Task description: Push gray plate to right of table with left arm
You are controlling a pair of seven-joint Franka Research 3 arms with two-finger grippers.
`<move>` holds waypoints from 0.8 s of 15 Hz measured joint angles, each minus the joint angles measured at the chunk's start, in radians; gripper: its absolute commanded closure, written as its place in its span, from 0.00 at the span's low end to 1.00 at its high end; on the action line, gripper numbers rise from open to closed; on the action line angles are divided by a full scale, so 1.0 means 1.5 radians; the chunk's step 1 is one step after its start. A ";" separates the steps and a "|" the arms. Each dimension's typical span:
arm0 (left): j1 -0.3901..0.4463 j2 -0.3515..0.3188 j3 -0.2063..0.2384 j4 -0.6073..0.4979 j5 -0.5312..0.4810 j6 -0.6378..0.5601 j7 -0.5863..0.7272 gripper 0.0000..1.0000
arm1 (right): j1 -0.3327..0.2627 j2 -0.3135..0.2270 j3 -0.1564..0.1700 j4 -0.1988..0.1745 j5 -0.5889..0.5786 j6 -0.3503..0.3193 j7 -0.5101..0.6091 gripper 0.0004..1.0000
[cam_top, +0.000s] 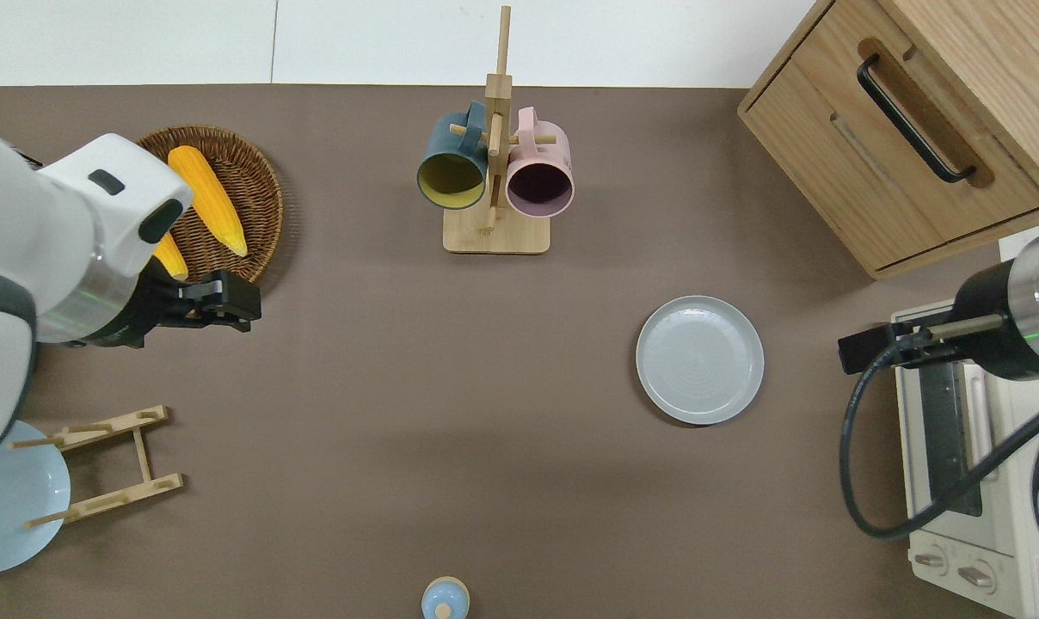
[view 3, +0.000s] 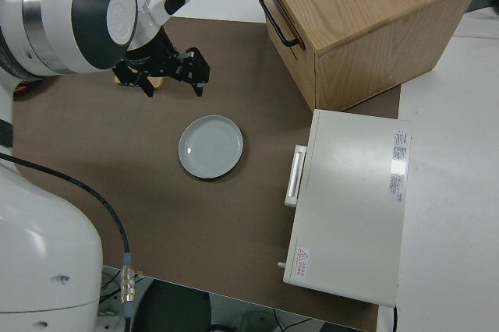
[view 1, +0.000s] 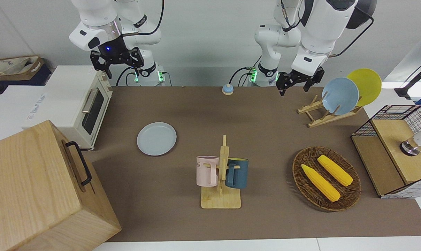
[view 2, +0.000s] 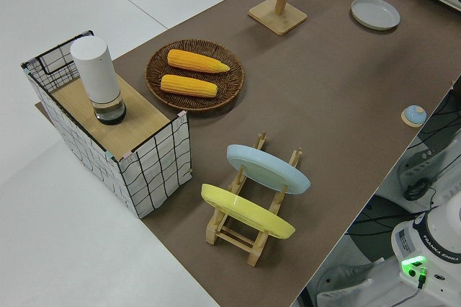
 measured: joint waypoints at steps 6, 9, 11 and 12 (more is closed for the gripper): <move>0.087 -0.030 0.000 -0.020 -0.001 -0.014 0.140 0.00 | 0.000 0.000 0.000 0.000 0.000 0.000 0.000 0.02; 0.112 -0.044 0.001 -0.037 -0.001 -0.014 0.181 0.00 | 0.000 0.000 0.000 0.000 0.000 0.000 0.000 0.02; 0.121 -0.052 0.001 -0.050 -0.001 -0.012 0.197 0.00 | 0.000 0.000 0.000 0.000 0.000 0.000 0.000 0.02; 0.123 -0.056 0.001 -0.059 -0.001 -0.009 0.203 0.00 | 0.000 0.000 0.000 0.000 0.000 0.000 0.000 0.02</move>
